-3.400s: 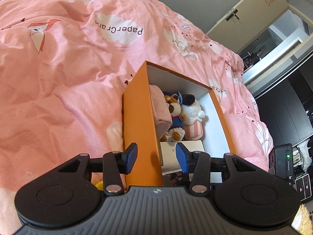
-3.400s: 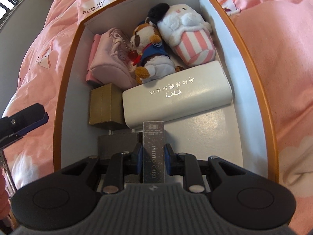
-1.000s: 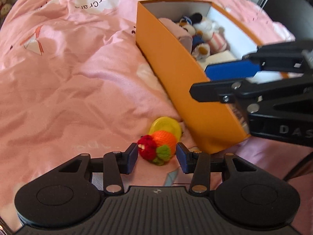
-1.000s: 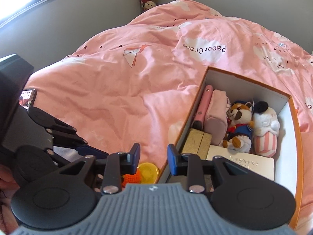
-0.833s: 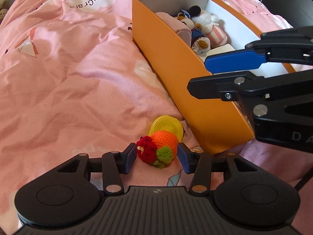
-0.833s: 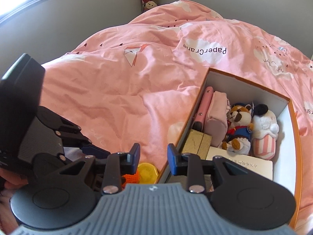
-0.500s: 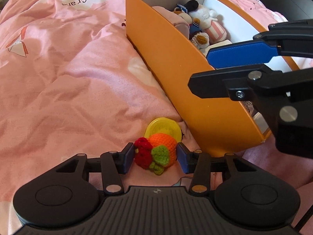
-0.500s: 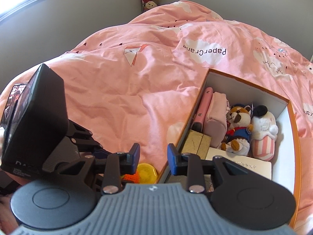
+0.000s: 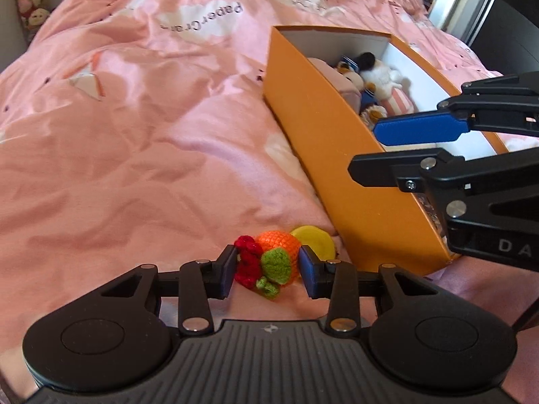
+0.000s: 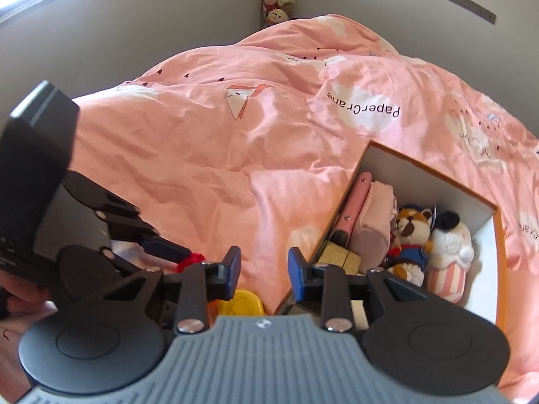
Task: Organize objects
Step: 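Move both tools out of the shoebox toward the crochet fruit and yellow tape measure, then grasp the orange crochet fruit with the left tool while the right tool grasps the yellow tape measure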
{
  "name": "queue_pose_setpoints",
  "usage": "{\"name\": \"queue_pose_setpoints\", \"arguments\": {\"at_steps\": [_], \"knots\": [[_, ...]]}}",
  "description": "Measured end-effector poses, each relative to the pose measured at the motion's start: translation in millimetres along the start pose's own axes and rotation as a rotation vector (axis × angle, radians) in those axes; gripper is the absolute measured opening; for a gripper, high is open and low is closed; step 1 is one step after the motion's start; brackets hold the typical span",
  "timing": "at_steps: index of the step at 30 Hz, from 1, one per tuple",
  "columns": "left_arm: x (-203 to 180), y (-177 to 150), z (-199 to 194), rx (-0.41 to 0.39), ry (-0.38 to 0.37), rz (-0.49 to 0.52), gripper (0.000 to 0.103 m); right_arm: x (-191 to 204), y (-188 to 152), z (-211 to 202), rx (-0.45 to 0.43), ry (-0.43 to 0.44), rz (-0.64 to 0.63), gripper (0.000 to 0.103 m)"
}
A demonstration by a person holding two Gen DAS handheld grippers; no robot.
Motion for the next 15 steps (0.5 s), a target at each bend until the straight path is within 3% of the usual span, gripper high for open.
{"name": "queue_pose_setpoints", "arguments": {"at_steps": [7,15], "knots": [[18,7,-22,-0.009,0.055,-0.006,0.045,15,9,14,0.05,0.049,-0.128,0.032],[41,-4,4,0.054,0.011,-0.095,0.045,40,10,50,0.22,0.132,-0.368,0.032]]}}
Point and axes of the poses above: each gripper's, at about its wrist camera, not at the fingertips, and z roughly the way its jaws point, x to its left, y to its top, the point moved 4 cm from there along z, roughly the way its jaws point, and after that the axes turned 5 degrees about -z, right-handed, at the moved point
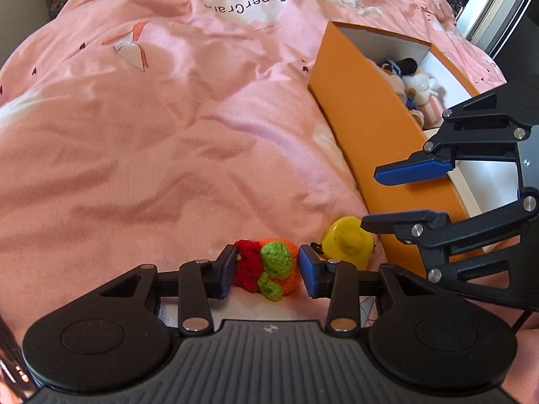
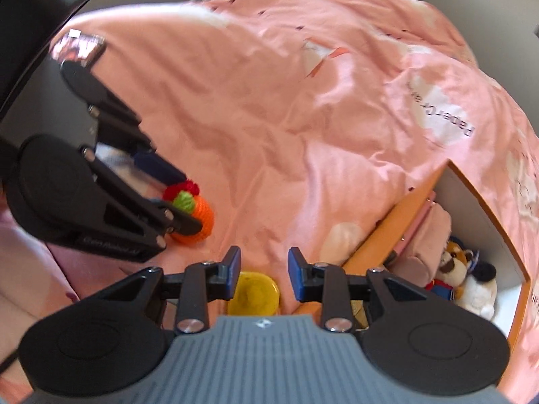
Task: Organize objects
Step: 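Grasp the orange crochet fruit with the left tool while the right tool grasps the yellow tape measure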
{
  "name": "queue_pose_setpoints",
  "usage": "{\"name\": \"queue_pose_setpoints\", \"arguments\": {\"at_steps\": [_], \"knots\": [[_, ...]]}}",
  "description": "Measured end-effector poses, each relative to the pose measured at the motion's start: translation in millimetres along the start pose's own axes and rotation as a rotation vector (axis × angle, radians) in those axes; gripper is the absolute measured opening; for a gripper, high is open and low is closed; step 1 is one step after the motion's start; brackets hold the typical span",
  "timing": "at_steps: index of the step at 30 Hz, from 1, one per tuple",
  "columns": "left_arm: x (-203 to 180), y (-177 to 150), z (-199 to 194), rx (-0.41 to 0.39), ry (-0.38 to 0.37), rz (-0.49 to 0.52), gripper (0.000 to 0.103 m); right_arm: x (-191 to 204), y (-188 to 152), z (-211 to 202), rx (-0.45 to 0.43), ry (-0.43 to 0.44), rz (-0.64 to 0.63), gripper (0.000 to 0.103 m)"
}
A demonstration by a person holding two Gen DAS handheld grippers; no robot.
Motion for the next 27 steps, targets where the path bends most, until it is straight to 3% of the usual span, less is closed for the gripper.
{"name": "queue_pose_setpoints", "arguments": {"at_steps": [9,12,14,15,17,21,27], "knots": [[8,1,21,-0.004,-0.014,-0.028,0.05,4,2,33,0.166,0.117,-0.221,0.039],[13,0,24,-0.005,-0.034,-0.04,0.057,2,4,44,0.212,0.176,-0.247,0.039],[11,-1,29,0.015,-0.027,-0.021,0.062,2,5,50,0.239,0.195,-0.272,0.044],[8,-2,30,0.016,-0.019,-0.002,0.062,3,5,54,0.253,0.196,-0.287,0.05],[7,-2,29,0.009,-0.019,0.001,0.06,4,5,61,0.284,0.201,-0.304,0.053],[13,-1,23,-0.009,-0.049,-0.048,0.059,4,5,74,0.344,0.226,-0.3,0.053],[16,-3,15,-0.028,-0.046,-0.077,0.058,-1,7,93,0.441,0.23,-0.177,0.053]]}}
Point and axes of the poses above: each gripper's, at about its wrist camera, not at the fingertips, and z roughly the way its jaws point, x to its left, y to its top, the point moved 4 cm from there along z, roughly the way its jaws point, and after that the axes turned 5 degrees about -z, right-handed, at the moved point
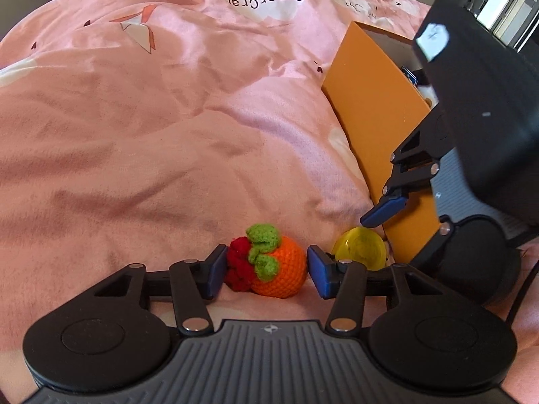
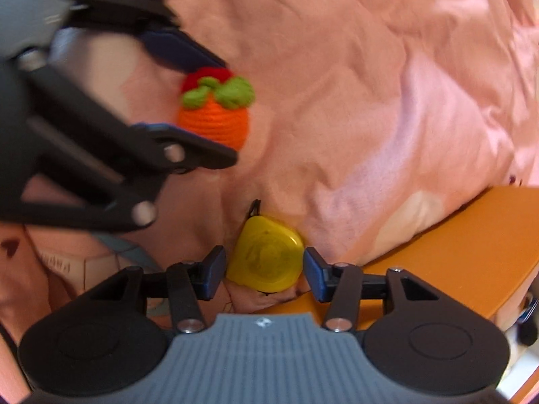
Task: Organize objects
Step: 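Grasp the orange crochet fruit with the left tool while the right tool grasps the yellow tape measure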
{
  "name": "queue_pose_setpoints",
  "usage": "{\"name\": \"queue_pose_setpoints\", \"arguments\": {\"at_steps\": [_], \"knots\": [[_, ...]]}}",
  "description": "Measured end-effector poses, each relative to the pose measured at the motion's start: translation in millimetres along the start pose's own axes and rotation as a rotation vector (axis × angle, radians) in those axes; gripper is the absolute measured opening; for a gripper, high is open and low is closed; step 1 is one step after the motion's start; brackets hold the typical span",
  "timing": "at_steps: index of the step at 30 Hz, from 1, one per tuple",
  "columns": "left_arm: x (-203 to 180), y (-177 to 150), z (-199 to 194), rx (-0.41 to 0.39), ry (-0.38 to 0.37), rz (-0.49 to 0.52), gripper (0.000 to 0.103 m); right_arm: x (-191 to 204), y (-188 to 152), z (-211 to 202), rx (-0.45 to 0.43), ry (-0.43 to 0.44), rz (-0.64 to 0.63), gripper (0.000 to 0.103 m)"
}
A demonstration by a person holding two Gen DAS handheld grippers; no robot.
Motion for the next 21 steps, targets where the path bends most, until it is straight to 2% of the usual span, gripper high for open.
{"name": "queue_pose_setpoints", "arguments": {"at_steps": [5,10,15,21], "knots": [[1,0,1,0.001,0.001,-0.002,0.058,-6,3,12,0.05,0.011,0.082,0.054],[0,0,1,0.0,0.002,-0.002,0.058,-5,2,10,0.039,-0.002,0.092,0.054],[-1,0,-4,-0.027,0.004,-0.004,0.058,2,-5,-2,-0.023,-0.036,0.081,0.053],[-8,9,-29,-0.108,0.015,-0.009,0.058,8,-12,-46,-0.145,-0.072,0.089,0.053]]}}
Point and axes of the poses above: each gripper's, at about its wrist camera, not at the fingertips, and z roughly the way its jaws point, x to its left, y to its top, the point moved 4 cm from there along z, roughly the way its jaws point, and after that the axes turned 5 degrees about -z, right-handed, at the moved point
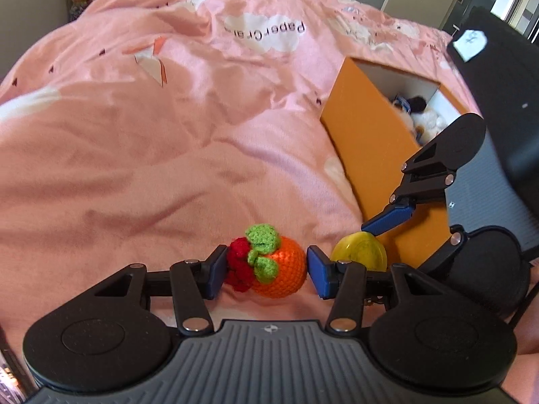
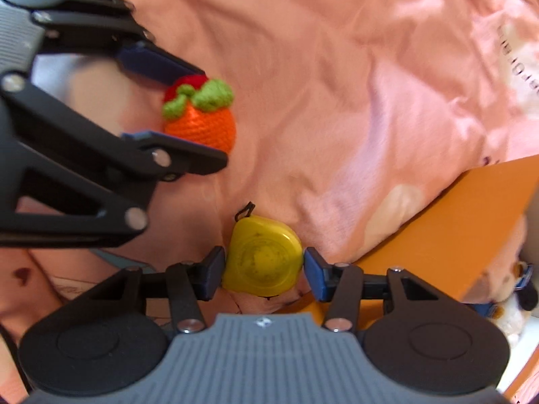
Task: Organize objects
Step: 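Grasp the orange crochet fruit with the left tool while the right tool grasps the yellow tape measure, then carry the crochet fruit and yellow tape measure over the shoebox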
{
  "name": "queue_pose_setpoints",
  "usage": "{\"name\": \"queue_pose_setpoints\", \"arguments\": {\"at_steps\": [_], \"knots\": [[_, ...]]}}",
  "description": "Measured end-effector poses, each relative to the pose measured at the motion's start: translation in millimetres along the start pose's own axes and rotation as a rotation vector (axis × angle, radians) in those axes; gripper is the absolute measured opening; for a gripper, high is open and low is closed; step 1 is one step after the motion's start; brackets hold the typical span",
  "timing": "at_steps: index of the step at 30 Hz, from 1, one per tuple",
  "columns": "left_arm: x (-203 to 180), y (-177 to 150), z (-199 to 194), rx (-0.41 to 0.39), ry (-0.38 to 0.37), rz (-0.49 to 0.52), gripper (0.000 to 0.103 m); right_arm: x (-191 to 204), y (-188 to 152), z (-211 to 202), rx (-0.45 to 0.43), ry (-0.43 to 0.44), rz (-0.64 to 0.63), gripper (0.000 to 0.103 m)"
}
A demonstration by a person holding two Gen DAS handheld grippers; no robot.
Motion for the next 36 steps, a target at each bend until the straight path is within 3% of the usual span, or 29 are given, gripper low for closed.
{"name": "queue_pose_setpoints", "arguments": {"at_steps": [9,15,18,26,32,36], "knots": [[-20,29,-47,-0.179,-0.047,-0.019,0.058,-8,-6,-85,-0.185,-0.123,0.029,0.053],[-54,43,-62,-0.211,-0.132,0.04,0.058,-36,-19,-121,-0.227,-0.191,0.092,0.053],[-79,49,-63,-0.218,-0.169,0.104,0.058,-33,-56,-129,-0.222,-0.223,0.14,0.053],[-147,47,-35,-0.148,-0.246,0.268,0.058,-60,-121,-119,-0.126,-0.295,0.265,0.053],[-176,39,-3,-0.052,-0.307,0.32,0.058,-71,-166,-91,-0.067,-0.273,0.291,0.053],[-188,34,14,-0.011,-0.298,0.355,0.058,-76,-181,-69,-0.033,-0.262,0.28,0.053]]}}
Point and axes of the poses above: each gripper's, at about its wrist camera, not at the fingertips, and z roughly the way its jaws point, x to its left, y to its top, the point moved 4 cm from there along z, roughly the way its jaws point, and after that the axes turned 5 degrees about -z, right-handed, at the moved point
